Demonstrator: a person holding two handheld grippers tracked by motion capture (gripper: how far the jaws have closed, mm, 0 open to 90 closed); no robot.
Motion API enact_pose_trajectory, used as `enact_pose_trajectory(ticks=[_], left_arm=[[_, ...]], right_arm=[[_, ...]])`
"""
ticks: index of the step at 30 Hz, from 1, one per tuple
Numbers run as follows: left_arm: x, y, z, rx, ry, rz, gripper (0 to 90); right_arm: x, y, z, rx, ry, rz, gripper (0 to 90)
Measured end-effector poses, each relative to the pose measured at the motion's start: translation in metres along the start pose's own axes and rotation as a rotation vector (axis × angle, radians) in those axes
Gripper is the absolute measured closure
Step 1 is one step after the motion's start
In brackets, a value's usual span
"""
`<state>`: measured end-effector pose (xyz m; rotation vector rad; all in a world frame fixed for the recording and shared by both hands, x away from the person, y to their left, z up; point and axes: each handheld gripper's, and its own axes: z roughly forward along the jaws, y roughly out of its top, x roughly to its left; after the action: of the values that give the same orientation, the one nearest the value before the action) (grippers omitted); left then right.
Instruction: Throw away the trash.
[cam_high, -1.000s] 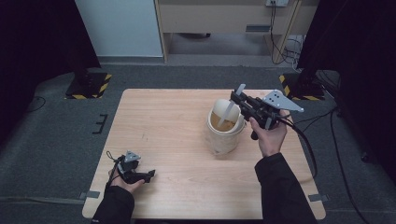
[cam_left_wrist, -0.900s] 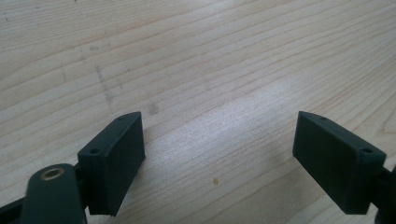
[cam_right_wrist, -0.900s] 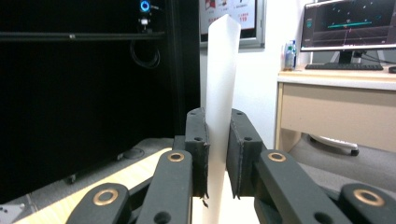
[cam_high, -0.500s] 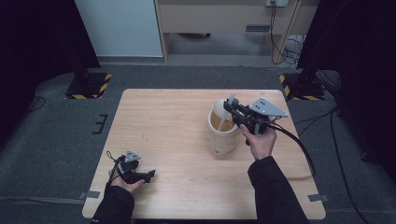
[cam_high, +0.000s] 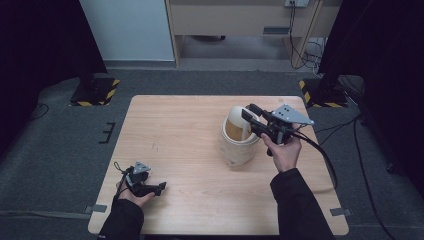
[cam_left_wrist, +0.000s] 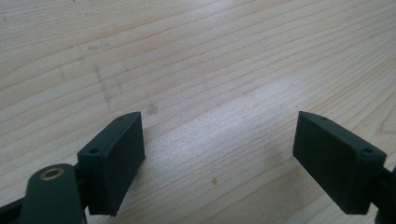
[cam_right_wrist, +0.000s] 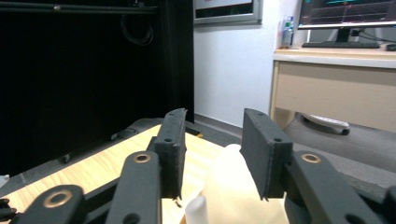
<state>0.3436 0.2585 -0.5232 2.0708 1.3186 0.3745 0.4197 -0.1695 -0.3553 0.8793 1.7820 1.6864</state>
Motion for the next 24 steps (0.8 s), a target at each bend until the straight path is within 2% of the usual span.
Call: enact_pose_trajectory(ticks=[6, 13, 16, 24], left_arm=[[0.000, 0.000, 0.000, 0.001, 0.004, 0.000, 15.8], [0.001, 0.000, 0.000, 0.002, 0.006, 0.002, 15.7], [0.001, 0.000, 0.000, 0.002, 0.007, 0.002, 15.6], [0.001, 0.000, 0.000, 0.001, 0.008, 0.003, 14.9]], right_arm=[[-0.010, 0.006, -0.022, -0.009, -0.043, 0.025, 43.9], [-0.022, -0.009, -0.043, 0.023, -0.099, 0.049, 30.9], [-0.026, -0.021, -0.050, 0.058, -0.129, 0.053, 28.6], [-0.040, -0.060, -0.060, 0.189, -0.164, 0.077, 20.8]])
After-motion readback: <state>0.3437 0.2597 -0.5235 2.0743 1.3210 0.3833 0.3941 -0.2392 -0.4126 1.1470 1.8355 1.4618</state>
